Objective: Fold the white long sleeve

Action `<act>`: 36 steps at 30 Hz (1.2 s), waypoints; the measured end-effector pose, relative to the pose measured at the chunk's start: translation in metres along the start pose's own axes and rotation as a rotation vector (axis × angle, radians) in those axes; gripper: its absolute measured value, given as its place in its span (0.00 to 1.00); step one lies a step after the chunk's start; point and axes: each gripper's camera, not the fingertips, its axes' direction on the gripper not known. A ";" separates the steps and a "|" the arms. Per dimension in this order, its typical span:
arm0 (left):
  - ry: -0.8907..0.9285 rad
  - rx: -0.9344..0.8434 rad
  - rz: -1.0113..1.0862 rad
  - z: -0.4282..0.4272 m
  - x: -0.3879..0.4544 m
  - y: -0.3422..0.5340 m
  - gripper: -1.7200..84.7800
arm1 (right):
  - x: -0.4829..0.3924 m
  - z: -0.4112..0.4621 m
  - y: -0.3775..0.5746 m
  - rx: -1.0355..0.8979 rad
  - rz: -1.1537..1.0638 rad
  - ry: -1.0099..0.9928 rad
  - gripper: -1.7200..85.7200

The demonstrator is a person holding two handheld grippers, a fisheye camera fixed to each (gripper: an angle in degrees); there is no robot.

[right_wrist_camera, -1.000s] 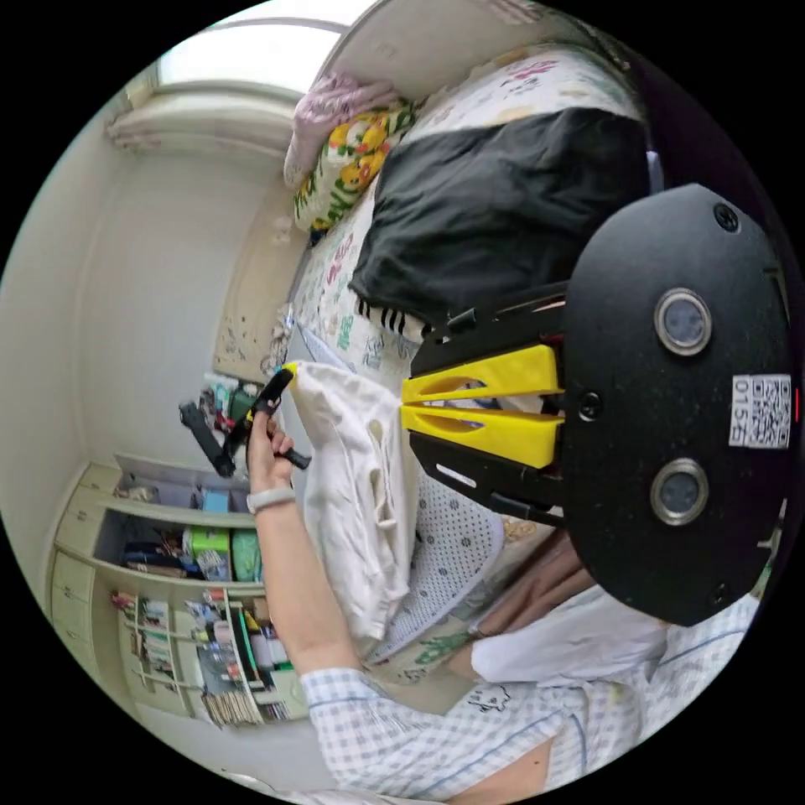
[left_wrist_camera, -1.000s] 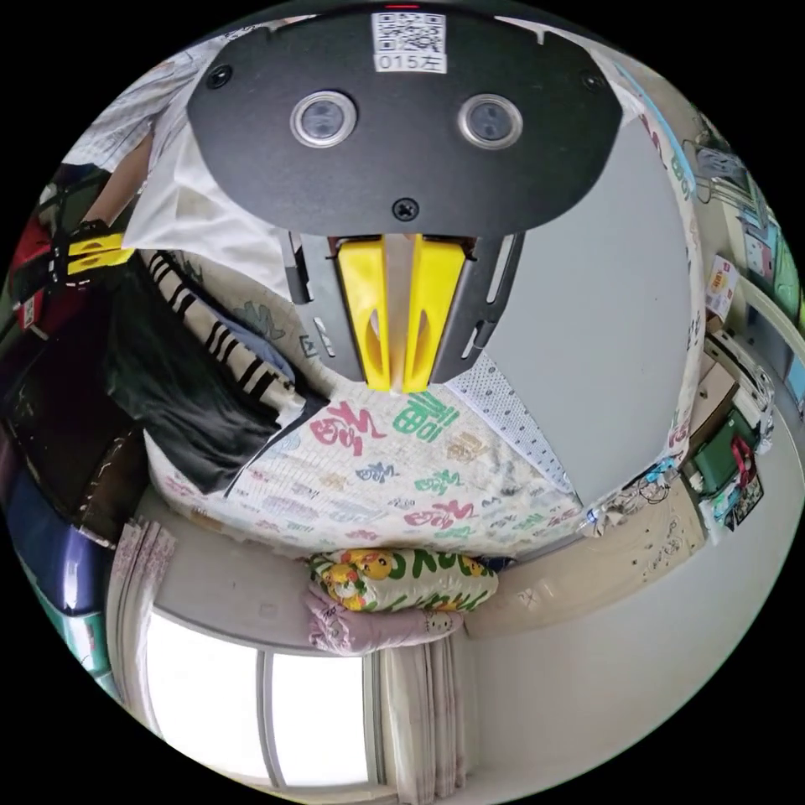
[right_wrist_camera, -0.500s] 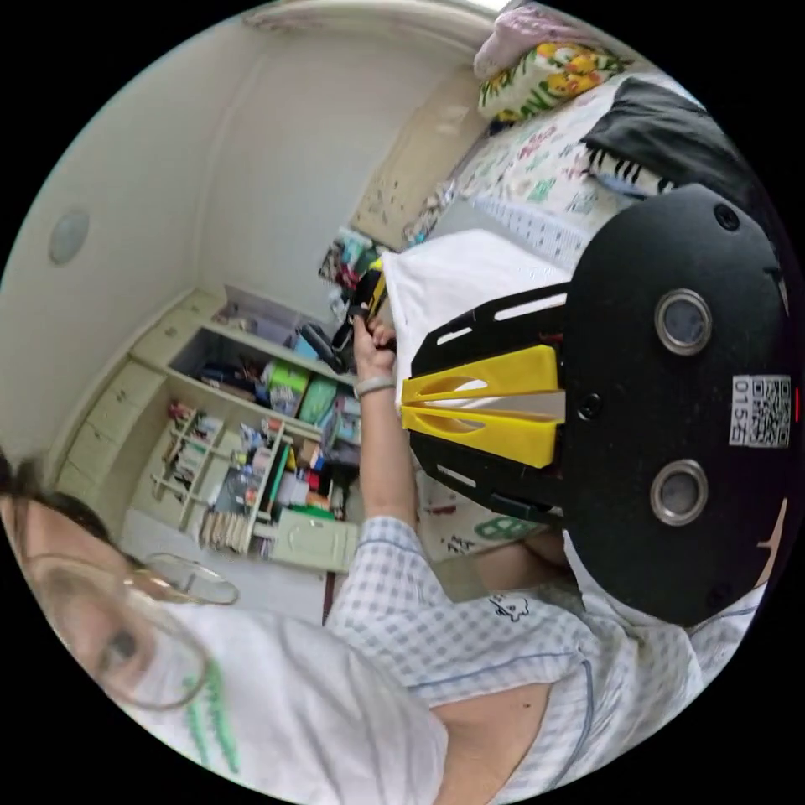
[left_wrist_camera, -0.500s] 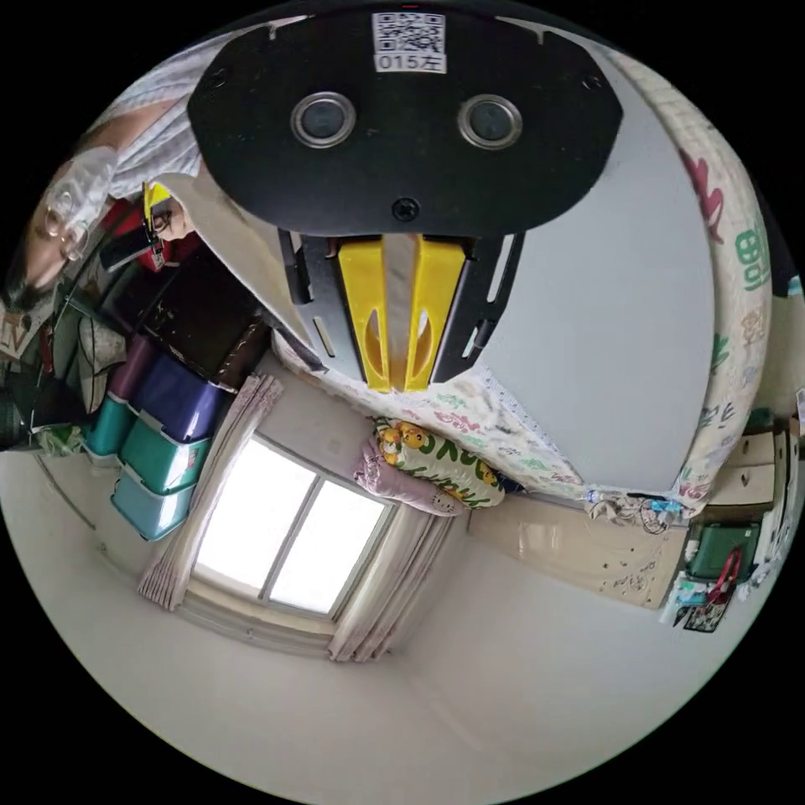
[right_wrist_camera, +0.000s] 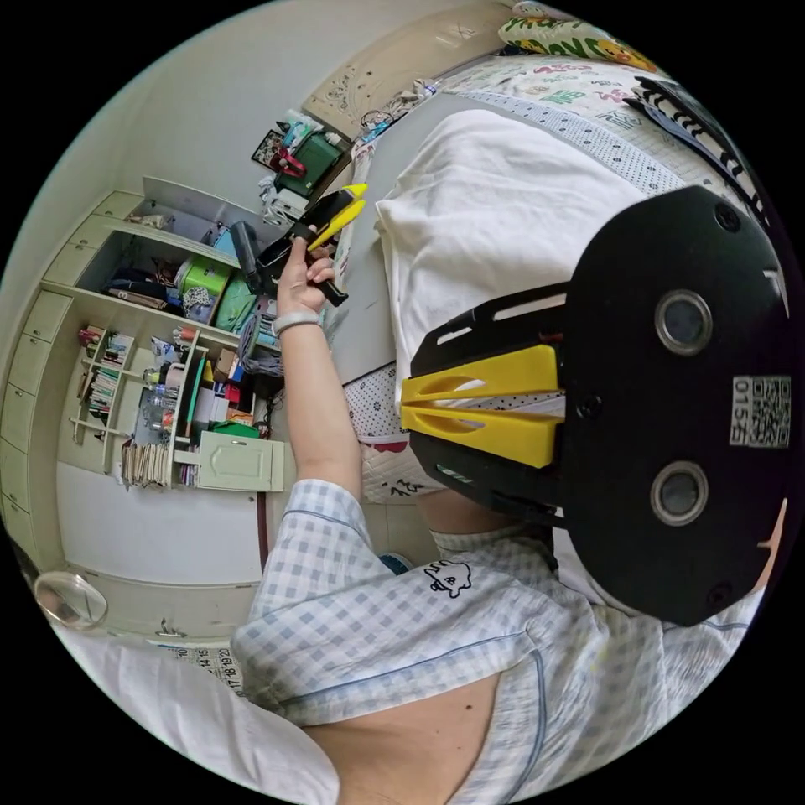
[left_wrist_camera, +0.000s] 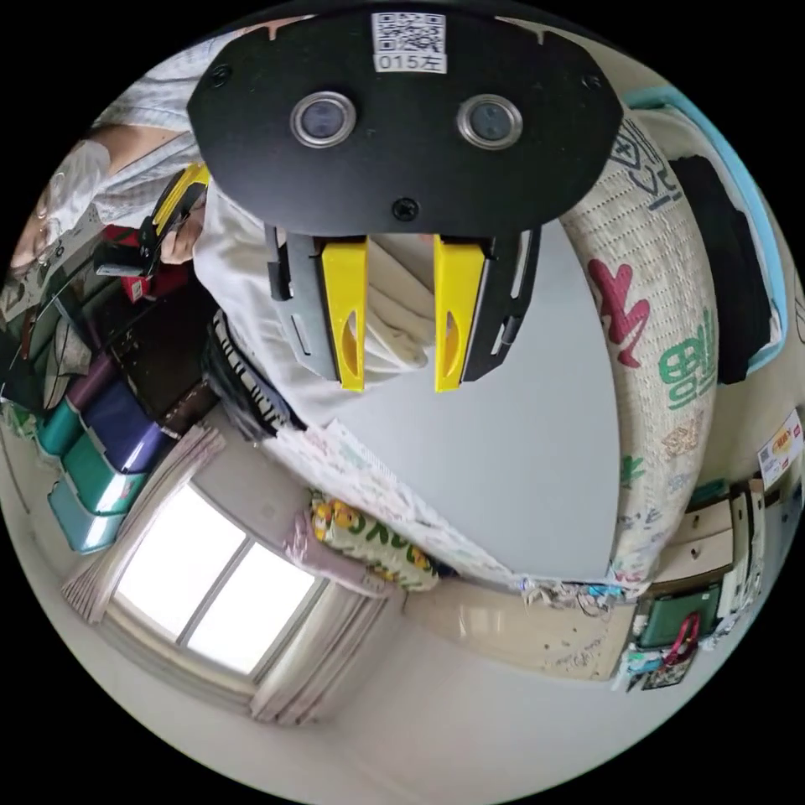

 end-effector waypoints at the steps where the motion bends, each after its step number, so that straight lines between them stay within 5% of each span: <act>1: -0.015 -0.067 0.014 0.018 0.008 -0.003 0.15 | 0.000 0.000 -0.003 -0.005 -0.004 0.005 0.01; 4: -0.081 -0.111 0.045 0.033 0.032 -0.009 0.13 | 0.004 -0.004 -0.010 -0.002 -0.001 0.002 0.01; 10: -0.053 0.103 0.076 -0.037 0.081 -0.010 0.05 | 0.009 -0.016 -0.029 0.026 0.005 -0.074 0.01; 19: -0.410 -0.203 0.179 0.010 0.159 -0.041 0.04 | -0.001 0.022 -0.059 -0.108 -0.010 -0.104 0.01; 36: -0.510 -0.218 0.223 0.000 0.270 -0.101 0.05 | -0.064 0.032 -0.098 -0.075 0.032 0.068 0.01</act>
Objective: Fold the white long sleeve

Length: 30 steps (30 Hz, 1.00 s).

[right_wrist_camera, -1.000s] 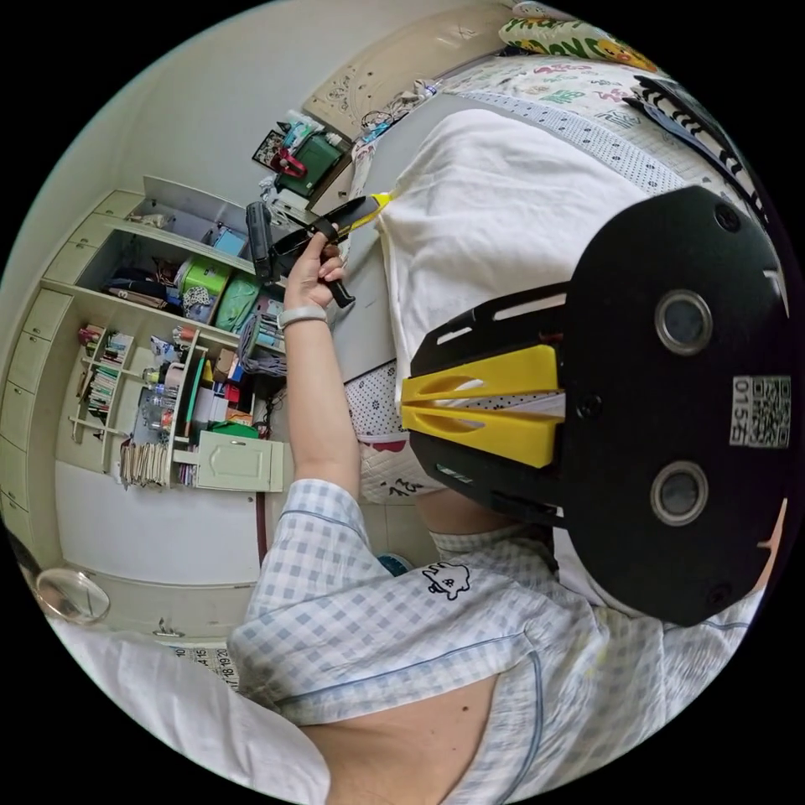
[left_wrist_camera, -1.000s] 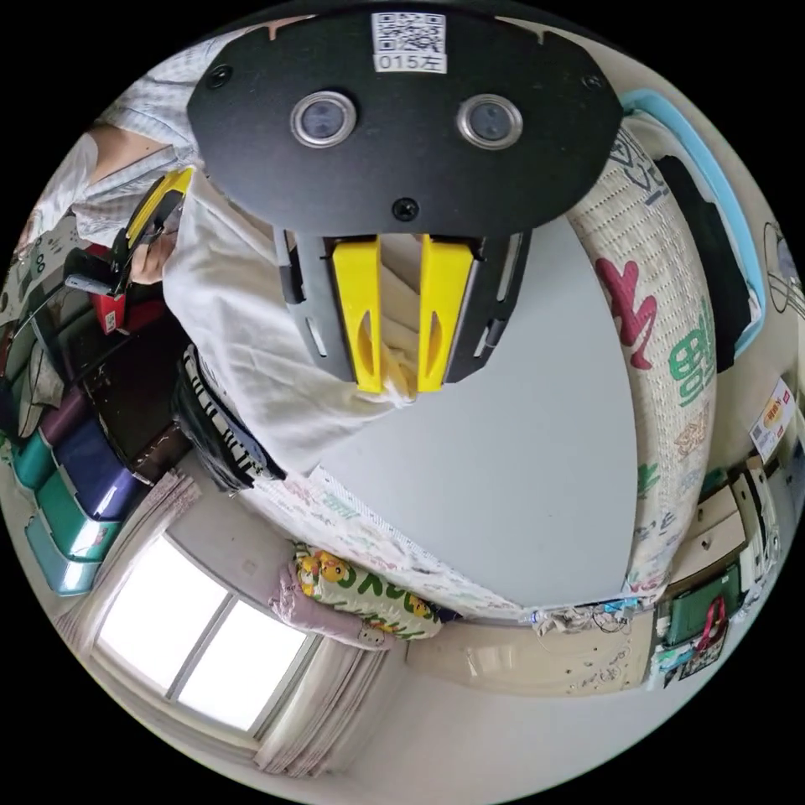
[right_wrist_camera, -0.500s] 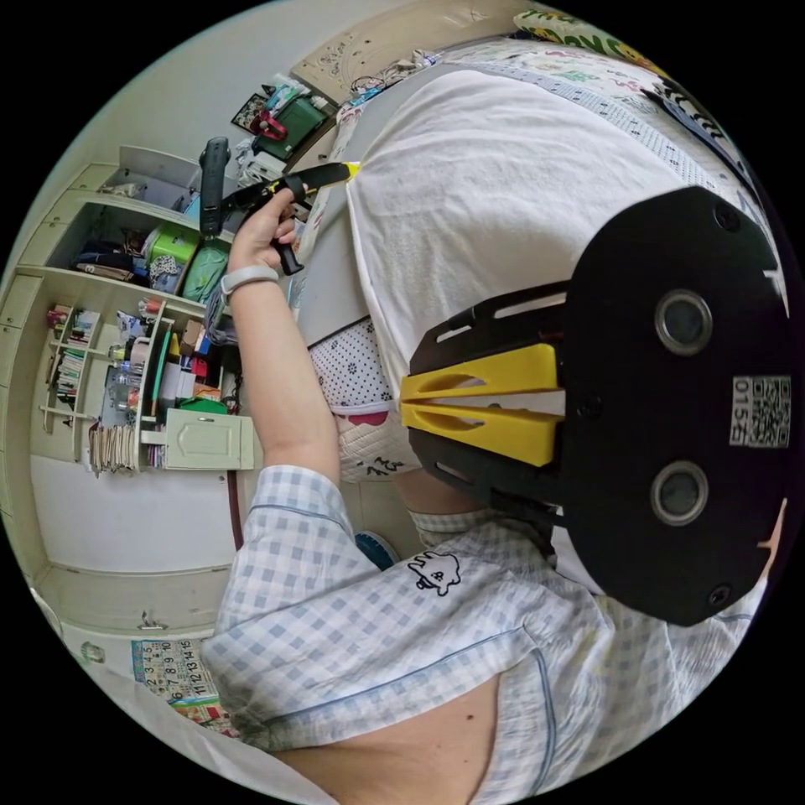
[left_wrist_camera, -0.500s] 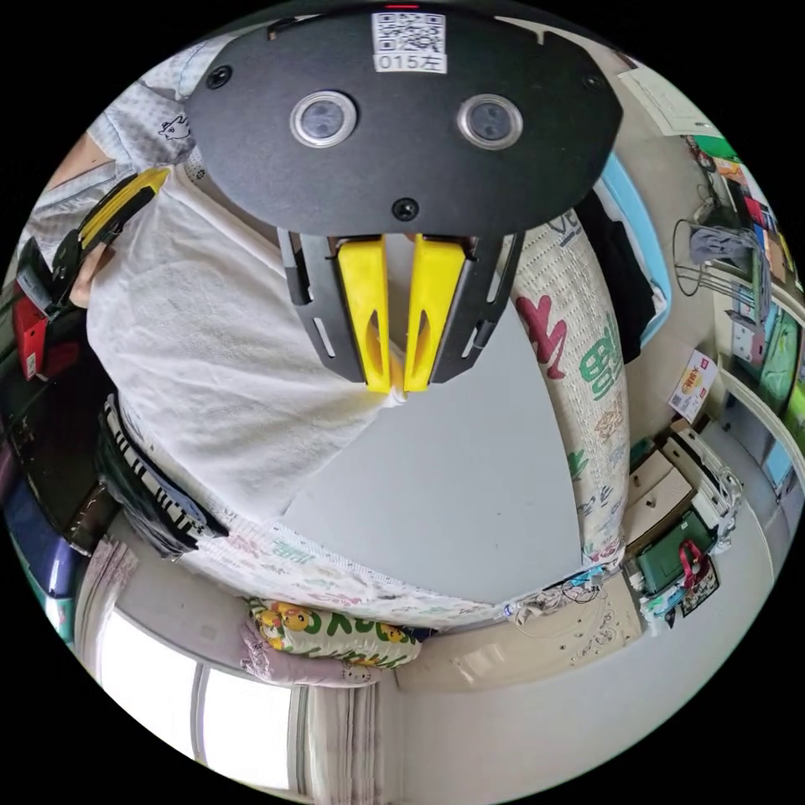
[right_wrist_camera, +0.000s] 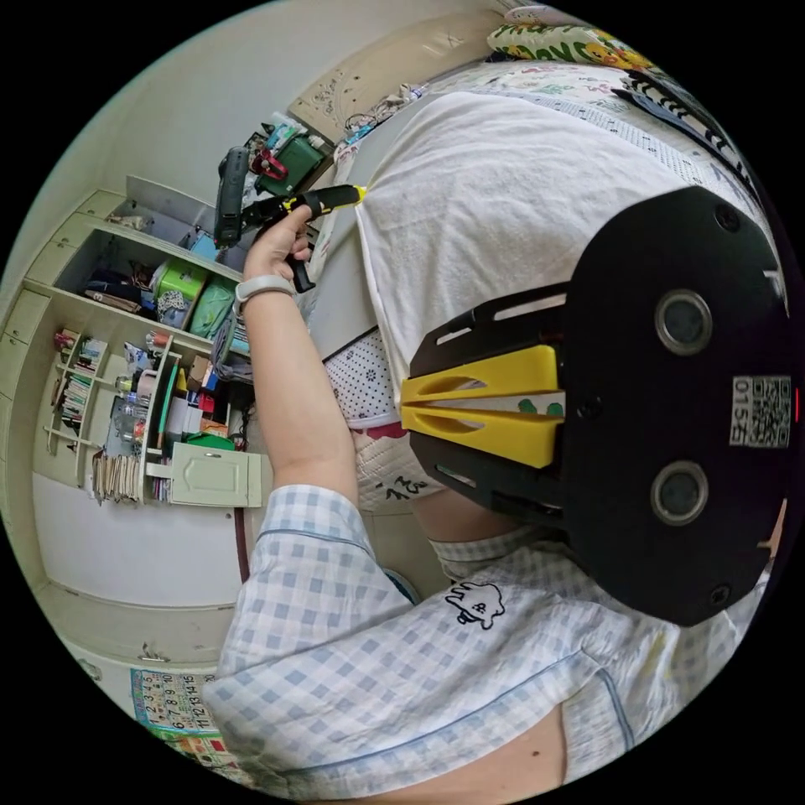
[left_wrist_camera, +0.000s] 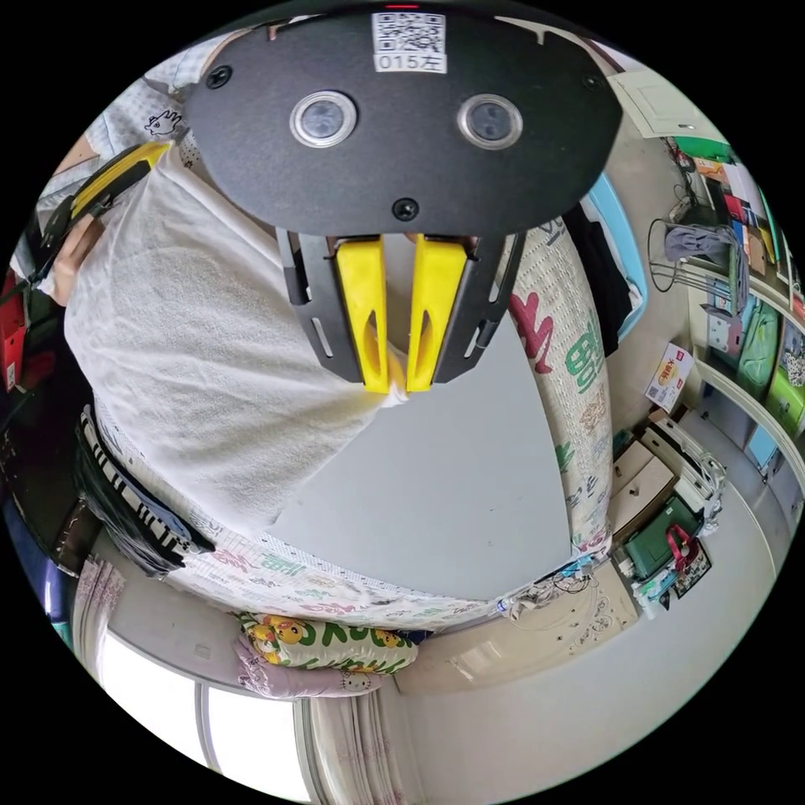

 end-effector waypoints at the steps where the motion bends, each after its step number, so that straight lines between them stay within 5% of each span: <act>1: 0.002 0.002 -0.001 -0.005 0.002 -0.004 0.05 | -0.007 0.000 -0.002 -0.004 -0.008 0.025 0.01; 9: 0.007 0.009 0.006 -0.033 0.018 -0.025 0.04 | -0.046 -0.034 -0.005 0.051 -0.068 0.166 0.03; 13: 0.014 0.016 0.007 -0.045 0.025 -0.035 0.05 | -0.068 -0.041 -0.008 0.054 -0.139 0.084 0.11; 30: 0.047 0.030 -0.006 -0.071 0.054 -0.061 0.05 | -0.083 -0.046 -0.011 -0.039 -0.096 0.199 0.02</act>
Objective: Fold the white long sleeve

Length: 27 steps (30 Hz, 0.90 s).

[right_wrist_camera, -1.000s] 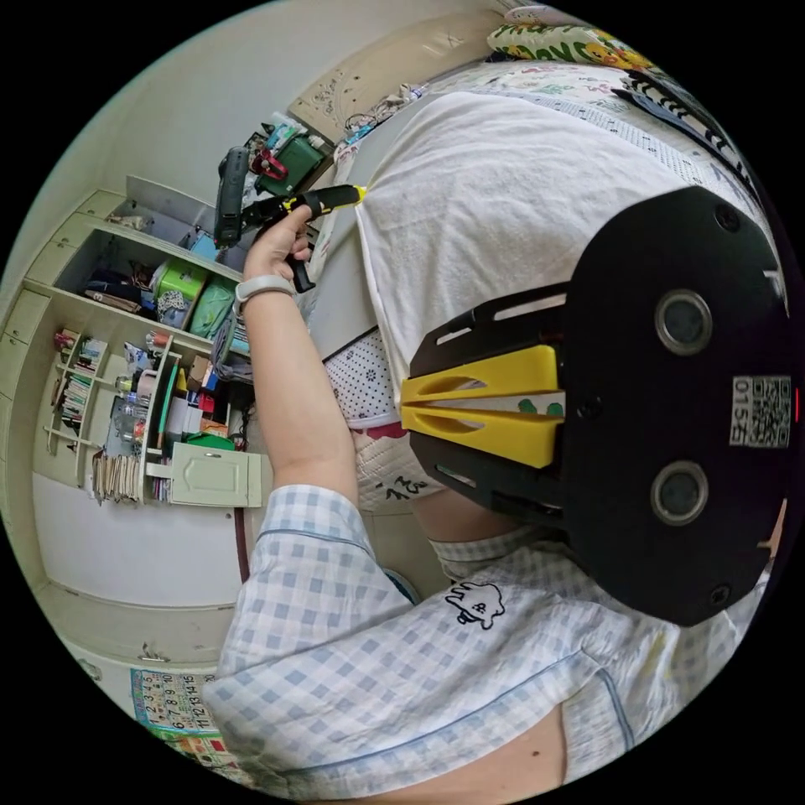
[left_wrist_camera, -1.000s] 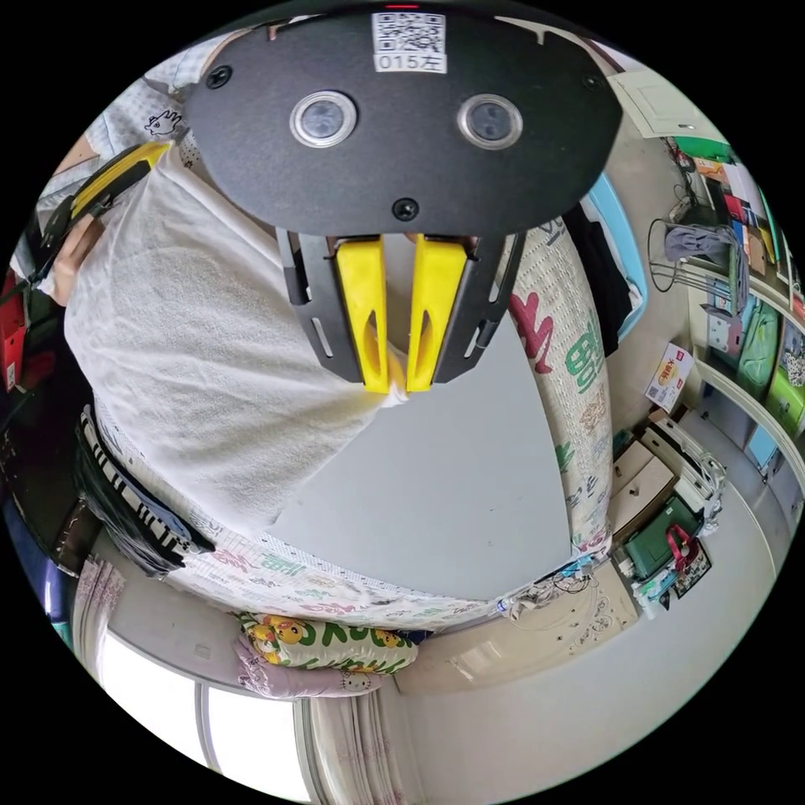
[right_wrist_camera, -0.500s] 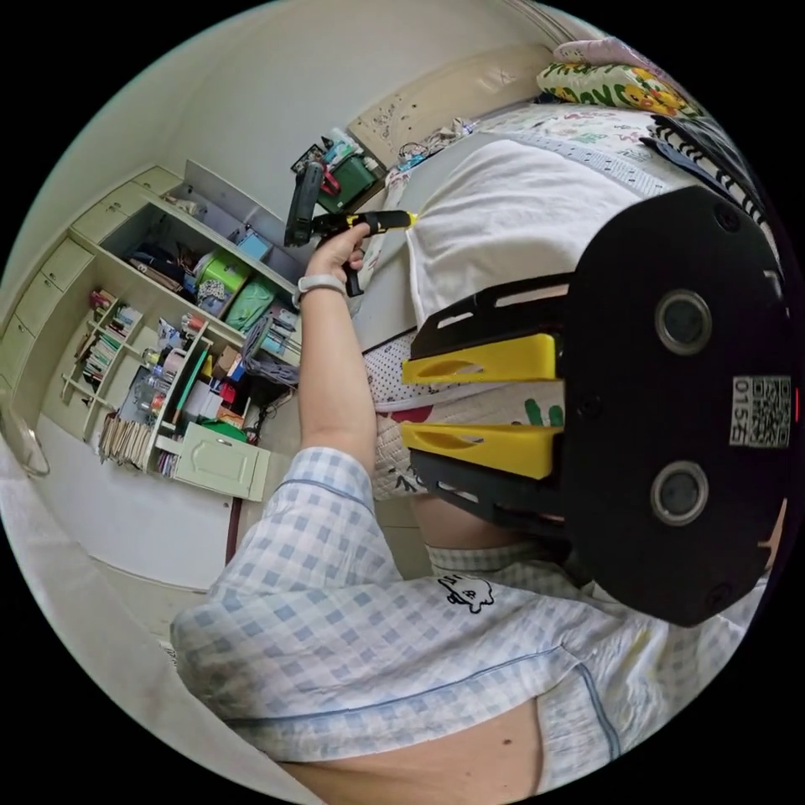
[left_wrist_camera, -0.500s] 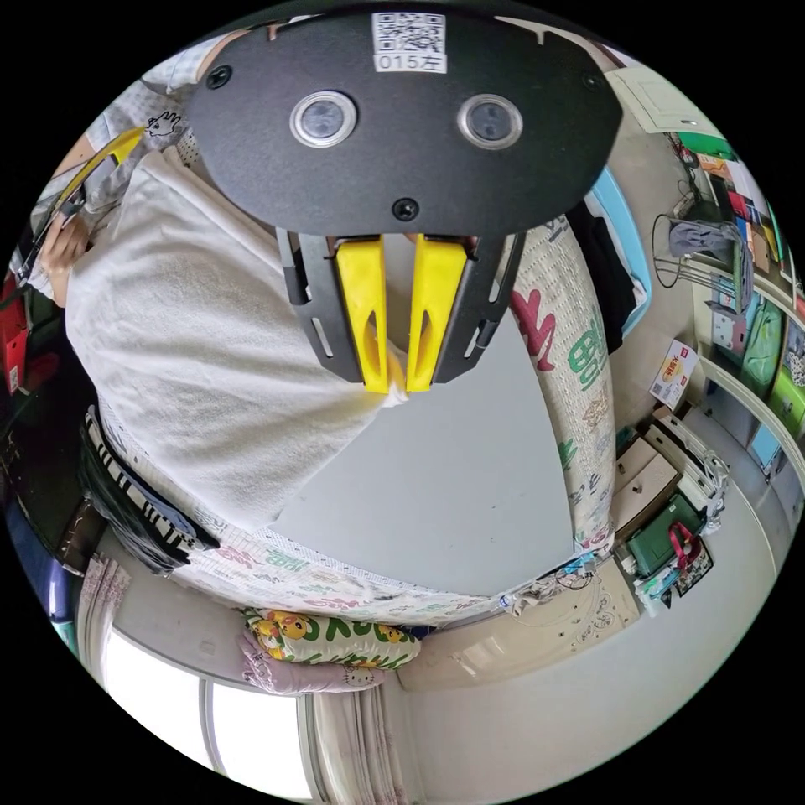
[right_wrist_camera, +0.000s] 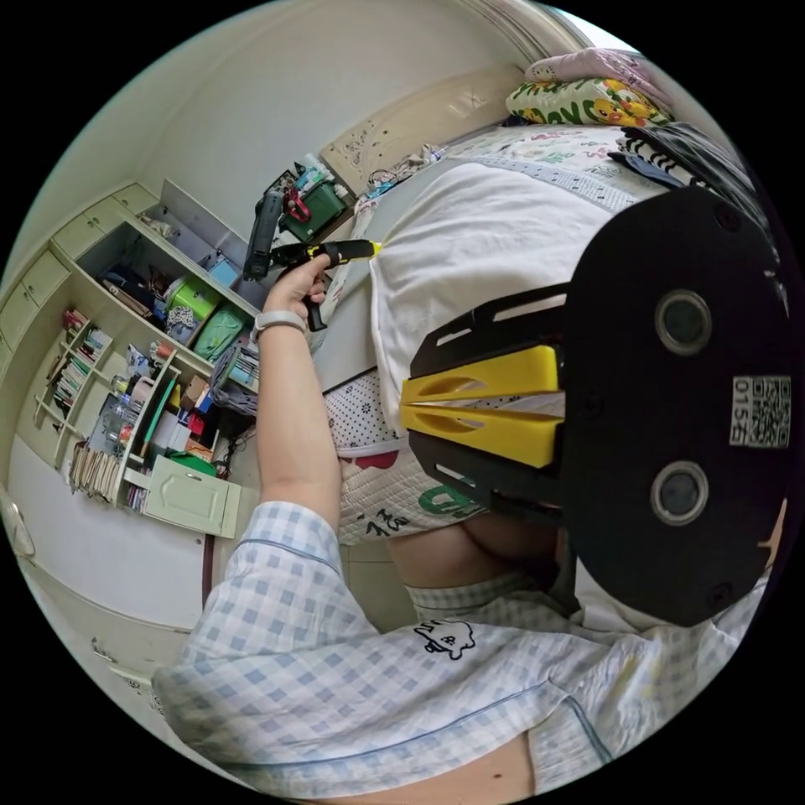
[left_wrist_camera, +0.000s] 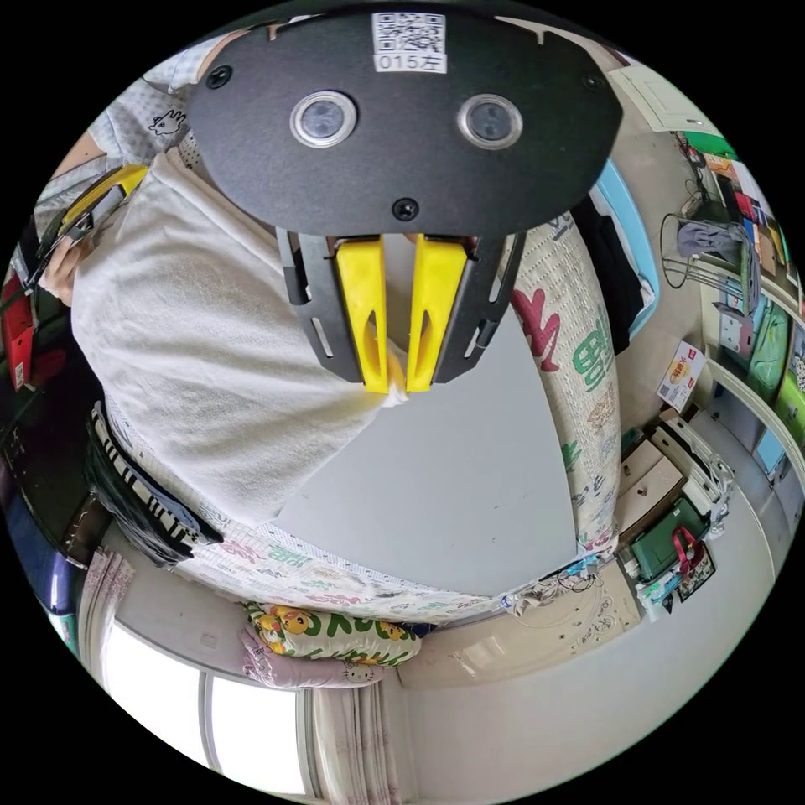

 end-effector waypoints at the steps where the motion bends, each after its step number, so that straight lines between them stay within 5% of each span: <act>1: 0.002 0.001 0.000 0.000 0.003 -0.001 0.05 | 0.000 -0.005 0.001 0.008 -0.008 -0.011 0.03; 4: 0.007 0.003 0.000 0.000 0.010 -0.003 0.05 | -0.001 -0.014 0.001 -0.021 -0.054 -0.101 0.09; 12: 0.016 0.007 -0.005 0.005 0.034 -0.001 0.04 | -0.016 -0.024 -0.005 -0.004 -0.066 0.065 0.02; 17: 0.025 0.009 -0.007 0.014 0.052 0.004 0.04 | -0.013 -0.037 -0.005 -0.038 -0.107 -0.016 0.09; 27: 0.030 0.017 -0.011 0.042 0.090 0.027 0.04 | -0.008 -0.057 -0.013 0.028 -0.069 0.064 0.02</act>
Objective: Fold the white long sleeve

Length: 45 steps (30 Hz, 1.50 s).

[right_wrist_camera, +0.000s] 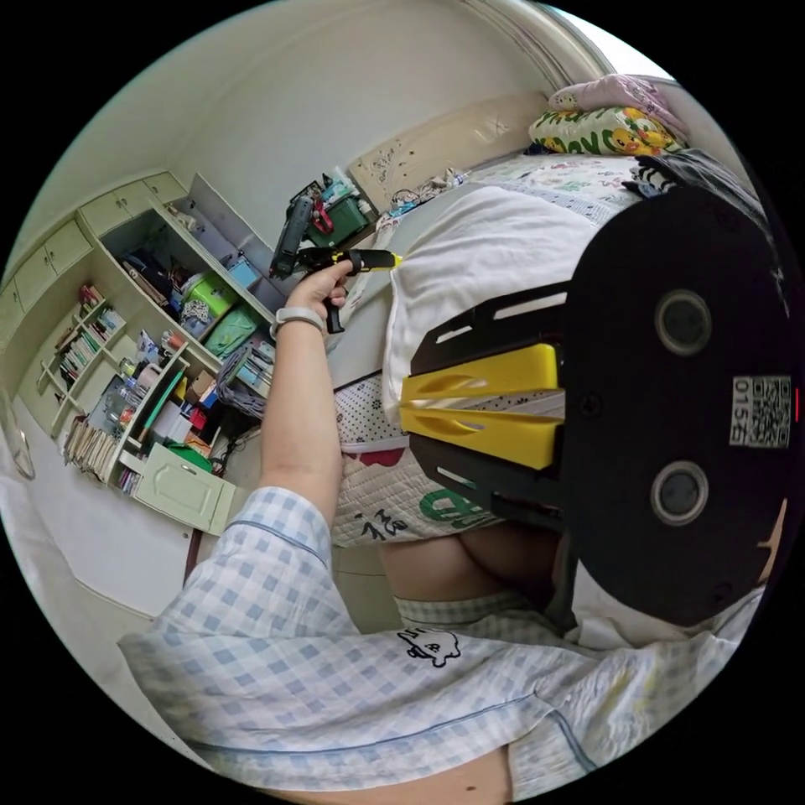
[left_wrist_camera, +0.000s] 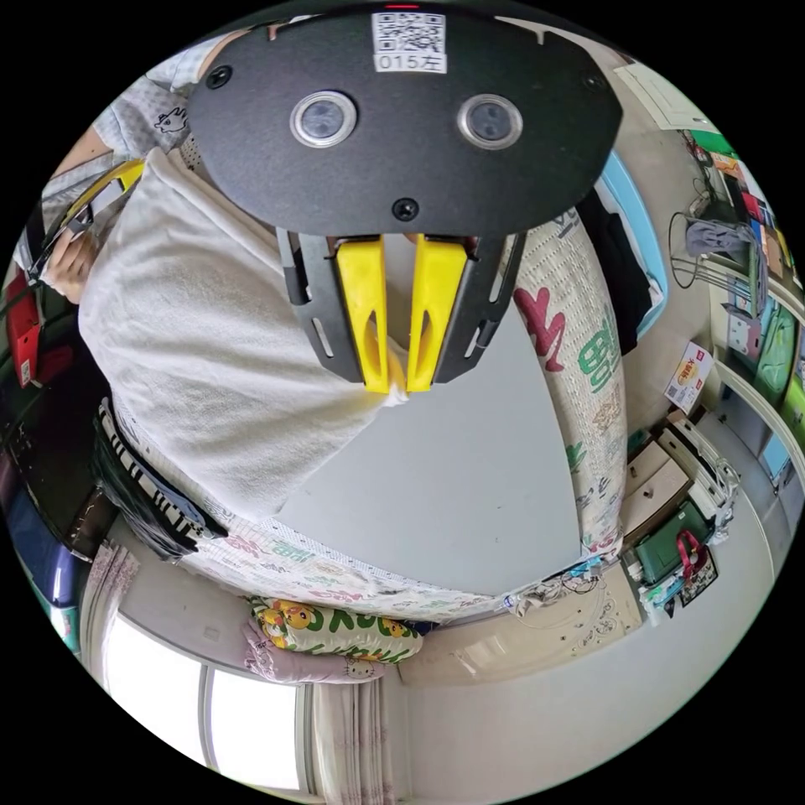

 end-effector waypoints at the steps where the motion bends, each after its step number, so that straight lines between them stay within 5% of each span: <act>1: -0.003 0.001 -0.003 0.004 0.005 0.004 0.04 | 0.004 -0.001 -0.001 0.011 0.016 -0.037 0.02; 12: -0.074 -0.014 0.018 0.064 0.054 0.054 0.06 | 0.039 0.001 -0.012 -0.025 0.076 -0.152 0.03; 18: 0.191 0.189 -0.250 0.077 0.005 0.123 0.11 | 0.135 -0.073 -0.018 0.139 0.203 -0.411 0.13; 23: 0.442 0.456 -0.399 0.066 -0.019 0.201 0.15 | 0.238 -0.123 0.000 0.167 0.429 -0.107 0.12; 28: 0.307 0.443 -0.383 0.065 -0.013 0.304 0.17 | 0.314 -0.086 0.047 -0.003 0.667 0.126 0.08; 31: 0.290 0.376 -0.460 0.103 -0.031 0.370 0.18 | 0.348 -0.040 0.064 -0.167 0.792 0.006 0.09; 37: 0.620 0.272 -0.598 0.220 -0.078 0.439 0.18 | 0.370 -0.010 0.040 -0.301 0.766 -0.036 0.08; 45: 0.762 0.278 -0.642 0.286 -0.095 0.481 0.18 | 0.401 0.023 0.004 -0.300 0.752 -0.066 0.04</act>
